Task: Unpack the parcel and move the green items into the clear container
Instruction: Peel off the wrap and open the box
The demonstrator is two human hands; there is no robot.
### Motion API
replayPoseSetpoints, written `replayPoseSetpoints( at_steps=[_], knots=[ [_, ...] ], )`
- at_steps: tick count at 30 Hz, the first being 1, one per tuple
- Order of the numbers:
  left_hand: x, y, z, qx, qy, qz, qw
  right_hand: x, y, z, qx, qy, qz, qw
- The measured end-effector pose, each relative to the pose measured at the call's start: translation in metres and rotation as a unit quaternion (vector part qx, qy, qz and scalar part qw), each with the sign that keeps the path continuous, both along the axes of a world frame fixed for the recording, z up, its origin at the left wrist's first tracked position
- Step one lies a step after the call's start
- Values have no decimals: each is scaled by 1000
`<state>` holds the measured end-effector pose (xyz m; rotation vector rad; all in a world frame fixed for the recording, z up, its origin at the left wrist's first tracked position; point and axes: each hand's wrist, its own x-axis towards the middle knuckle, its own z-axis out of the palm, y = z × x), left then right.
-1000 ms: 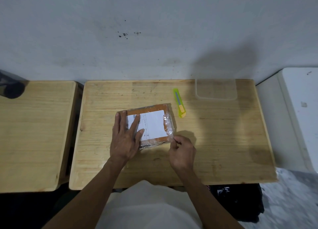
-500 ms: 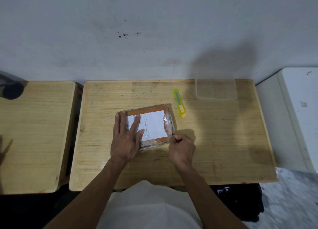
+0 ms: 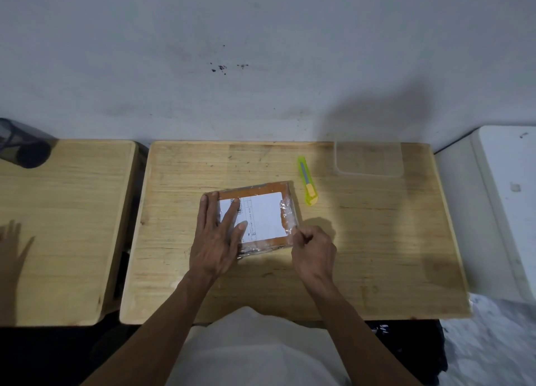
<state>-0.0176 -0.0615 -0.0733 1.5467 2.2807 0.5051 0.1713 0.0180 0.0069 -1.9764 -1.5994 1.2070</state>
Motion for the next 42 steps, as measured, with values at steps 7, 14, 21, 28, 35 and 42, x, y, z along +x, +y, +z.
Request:
replayPoseSetpoints(
  at_steps=[7,14,21,28,35,42],
  knots=[
    [2,2,2,-11,-2,5,1000,-1,-2,-4,-8,-21,-27,999],
    [1,0,3,-10,-9,4,1000,-5,7,-3,-63,-54,28,996],
    [-5,0,5,-12,-37,3,999,4,6,-15,39,-35,141,989],
    [-6,-2,3,5,-3,-50,999,14,14,-19,-68,20,127,989],
    [-18,-3,0,74,-48,-86,992,22,19,-11,-185,164,54,967],
    [-21,-18,11,57,-125,-52,989,24,21,-10,-184,176,53,966]
  ],
)
